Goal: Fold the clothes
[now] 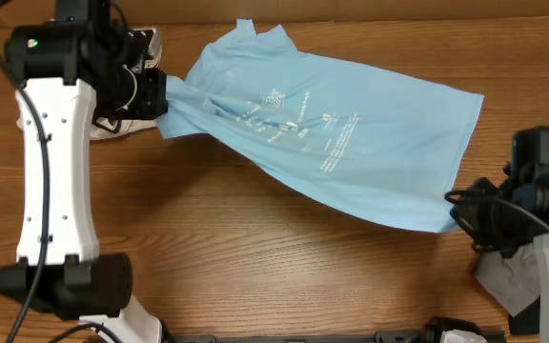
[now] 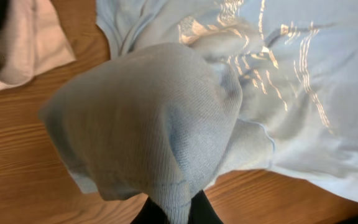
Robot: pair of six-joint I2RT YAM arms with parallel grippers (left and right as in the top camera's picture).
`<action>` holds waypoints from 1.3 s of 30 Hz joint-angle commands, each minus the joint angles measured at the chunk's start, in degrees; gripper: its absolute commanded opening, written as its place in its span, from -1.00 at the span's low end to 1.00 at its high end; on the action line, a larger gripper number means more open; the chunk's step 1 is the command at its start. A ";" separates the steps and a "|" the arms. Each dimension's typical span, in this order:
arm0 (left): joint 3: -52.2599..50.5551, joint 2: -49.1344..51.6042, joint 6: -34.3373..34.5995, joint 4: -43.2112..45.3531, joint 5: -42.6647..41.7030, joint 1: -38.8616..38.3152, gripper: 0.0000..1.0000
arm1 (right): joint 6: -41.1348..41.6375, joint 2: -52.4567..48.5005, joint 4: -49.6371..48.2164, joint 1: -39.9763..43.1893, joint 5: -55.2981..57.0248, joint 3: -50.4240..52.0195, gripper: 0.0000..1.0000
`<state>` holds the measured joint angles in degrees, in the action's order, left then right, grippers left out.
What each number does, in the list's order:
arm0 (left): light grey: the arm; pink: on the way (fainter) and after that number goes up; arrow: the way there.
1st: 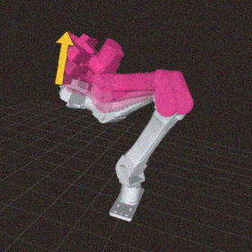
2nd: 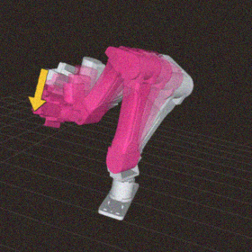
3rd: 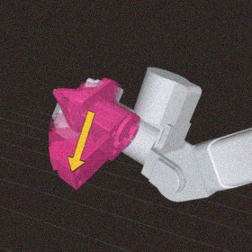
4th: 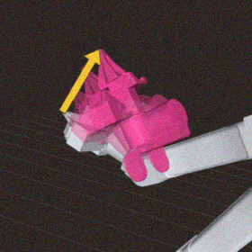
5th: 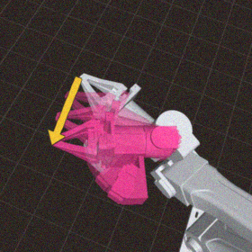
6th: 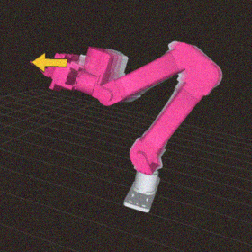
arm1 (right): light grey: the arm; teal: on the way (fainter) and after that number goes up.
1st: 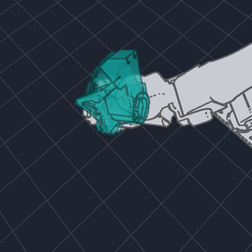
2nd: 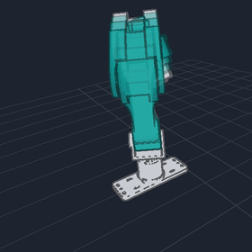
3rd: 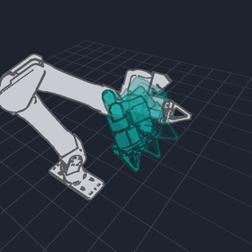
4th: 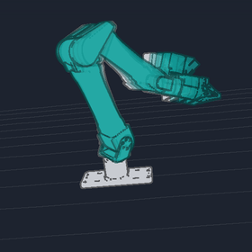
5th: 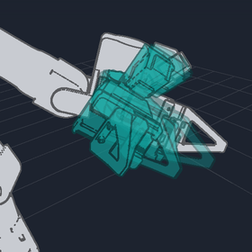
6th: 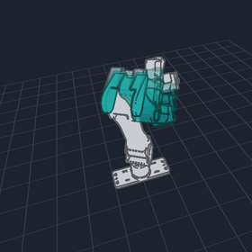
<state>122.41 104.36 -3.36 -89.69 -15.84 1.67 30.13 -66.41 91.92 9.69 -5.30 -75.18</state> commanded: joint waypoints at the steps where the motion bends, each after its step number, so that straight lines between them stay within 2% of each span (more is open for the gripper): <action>1: 2.29 -4.59 -0.96 -0.76 2.93 0.55 -0.92 | -3.50 2.12 0.87 2.23 0.52 -1.44 -0.92; 8: 1.86 -5.14 -0.96 -3.69 3.19 -0.46 -0.92 | -5.11 1.49 0.79 3.96 0.90 -1.29 -0.92; 15: 0.52 -0.17 -0.90 -1.62 7.30 -2.16 -0.92 | -5.16 -1.81 -2.75 3.93 1.77 2.10 -0.92; 22: 0.52 8.61 -0.87 3.28 7.45 -2.25 -0.92 | -6.21 -6.40 -11.80 3.93 2.27 7.61 -0.92; 30: 0.52 19.37 -0.26 11.54 7.23 -2.89 -0.92 | -6.62 -16.85 -22.43 3.89 2.27 7.67 -0.92; 39: 0.52 26.71 -0.28 18.43 7.39 -6.32 -0.92 | -6.60 -28.52 -29.99 3.80 2.23 7.67 -0.92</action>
<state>123.04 129.29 -3.36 -72.40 -8.93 -3.16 23.90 -93.08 63.05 13.26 -4.05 -67.53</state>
